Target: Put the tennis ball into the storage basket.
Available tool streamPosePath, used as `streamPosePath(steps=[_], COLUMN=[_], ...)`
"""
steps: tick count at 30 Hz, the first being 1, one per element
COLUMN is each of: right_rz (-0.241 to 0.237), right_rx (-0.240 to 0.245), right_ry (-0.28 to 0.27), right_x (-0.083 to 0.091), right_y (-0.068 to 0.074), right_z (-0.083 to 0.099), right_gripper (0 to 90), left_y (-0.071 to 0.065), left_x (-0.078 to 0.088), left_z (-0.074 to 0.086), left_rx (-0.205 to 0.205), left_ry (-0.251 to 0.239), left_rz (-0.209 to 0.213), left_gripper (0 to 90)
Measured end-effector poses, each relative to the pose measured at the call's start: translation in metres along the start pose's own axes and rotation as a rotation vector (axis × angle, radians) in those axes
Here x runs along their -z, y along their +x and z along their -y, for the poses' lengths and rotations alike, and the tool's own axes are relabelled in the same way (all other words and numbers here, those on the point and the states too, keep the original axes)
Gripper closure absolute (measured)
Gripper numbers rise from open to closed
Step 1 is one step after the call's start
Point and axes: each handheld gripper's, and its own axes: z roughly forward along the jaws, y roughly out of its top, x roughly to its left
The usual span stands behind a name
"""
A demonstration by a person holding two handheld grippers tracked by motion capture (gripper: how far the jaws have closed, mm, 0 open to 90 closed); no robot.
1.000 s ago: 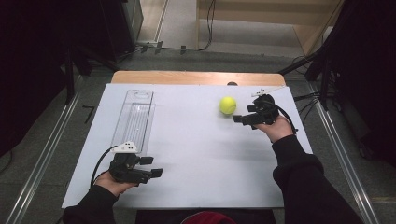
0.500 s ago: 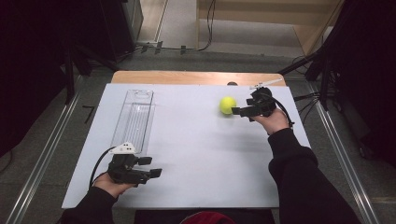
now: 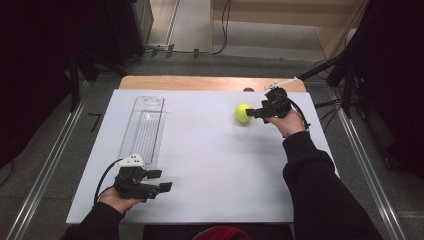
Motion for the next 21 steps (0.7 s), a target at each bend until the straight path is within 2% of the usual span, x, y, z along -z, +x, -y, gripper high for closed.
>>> streamPosePath(steps=[13, 21], right_rz=[0.018, 0.014], right_rx=[-0.010, -0.037], right_ry=[0.034, 0.041], right_x=[-0.019, -0.028], right_y=[-0.004, -0.006], right_z=[-0.012, -0.020], right_gripper=[13.1, 13.1], left_y=[-0.001, -0.001], left_x=[-0.001, -0.001], left_z=[0.001, 0.001], left_rx=[-0.008, -0.009], left_ry=[0.010, 0.010], left_rz=[0.004, 0.005], left_gripper=[30.9, 30.9])
